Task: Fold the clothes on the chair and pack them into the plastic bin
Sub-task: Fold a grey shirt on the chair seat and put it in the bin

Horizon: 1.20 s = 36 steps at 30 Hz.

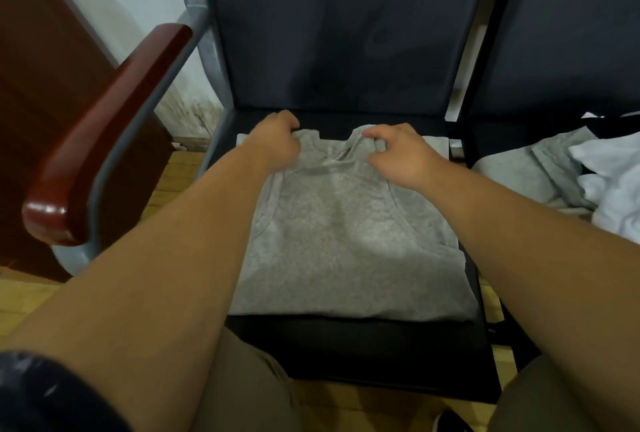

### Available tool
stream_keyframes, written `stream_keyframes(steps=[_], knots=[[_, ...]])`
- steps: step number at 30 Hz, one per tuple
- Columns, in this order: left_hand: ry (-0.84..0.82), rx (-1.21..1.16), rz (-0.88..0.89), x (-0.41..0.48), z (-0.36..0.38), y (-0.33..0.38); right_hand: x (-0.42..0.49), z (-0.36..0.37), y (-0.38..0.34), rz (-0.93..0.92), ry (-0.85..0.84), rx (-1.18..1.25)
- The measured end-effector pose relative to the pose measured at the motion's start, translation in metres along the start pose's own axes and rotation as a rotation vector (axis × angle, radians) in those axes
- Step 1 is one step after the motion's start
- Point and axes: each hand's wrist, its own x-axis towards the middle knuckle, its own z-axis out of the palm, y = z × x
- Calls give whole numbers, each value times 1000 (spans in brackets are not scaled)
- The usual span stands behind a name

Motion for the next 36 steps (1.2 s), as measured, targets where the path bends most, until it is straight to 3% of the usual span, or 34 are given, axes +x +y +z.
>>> stream_keyframes(steps=[8,12,20,23,30,36], knots=[[21,140,-72,34,26,-4,19,6,16,71,-85,-123],[88,47,-97,34,28,-2,31,8,19,78,-86,-125],[287,-214,-127,25,3,-6,22,6,9,-1,224,144],[291,-212,-176,23,-4,-12,25,8,16,22,287,222],[251,-186,-194,11,-10,-15,27,13,25,78,161,-39],[174,-160,-160,-19,-35,-18,3,8,-3,72,159,-38]])
